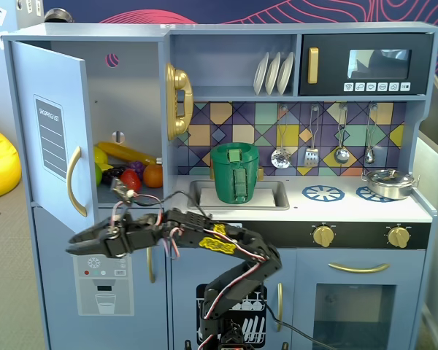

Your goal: Close the left cabinet door

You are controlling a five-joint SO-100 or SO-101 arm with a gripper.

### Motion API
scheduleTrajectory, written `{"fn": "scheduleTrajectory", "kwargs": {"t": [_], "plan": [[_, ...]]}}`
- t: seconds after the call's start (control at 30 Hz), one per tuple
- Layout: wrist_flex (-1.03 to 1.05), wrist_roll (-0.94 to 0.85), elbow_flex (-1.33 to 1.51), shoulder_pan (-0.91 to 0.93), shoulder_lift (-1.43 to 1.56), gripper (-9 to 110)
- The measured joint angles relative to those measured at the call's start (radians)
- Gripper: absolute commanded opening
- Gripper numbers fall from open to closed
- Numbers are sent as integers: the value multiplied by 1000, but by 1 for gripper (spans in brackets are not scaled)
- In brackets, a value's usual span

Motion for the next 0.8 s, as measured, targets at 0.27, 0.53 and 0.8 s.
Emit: {"fn": "scheduleTrajectory", "kwargs": {"t": [0.27,0.53,0.8], "plan": [[-2,-61,-187,2,-176,0],[-5,-123,-236,103,-209,0],[-3,-138,-245,169,-209,0]]}}
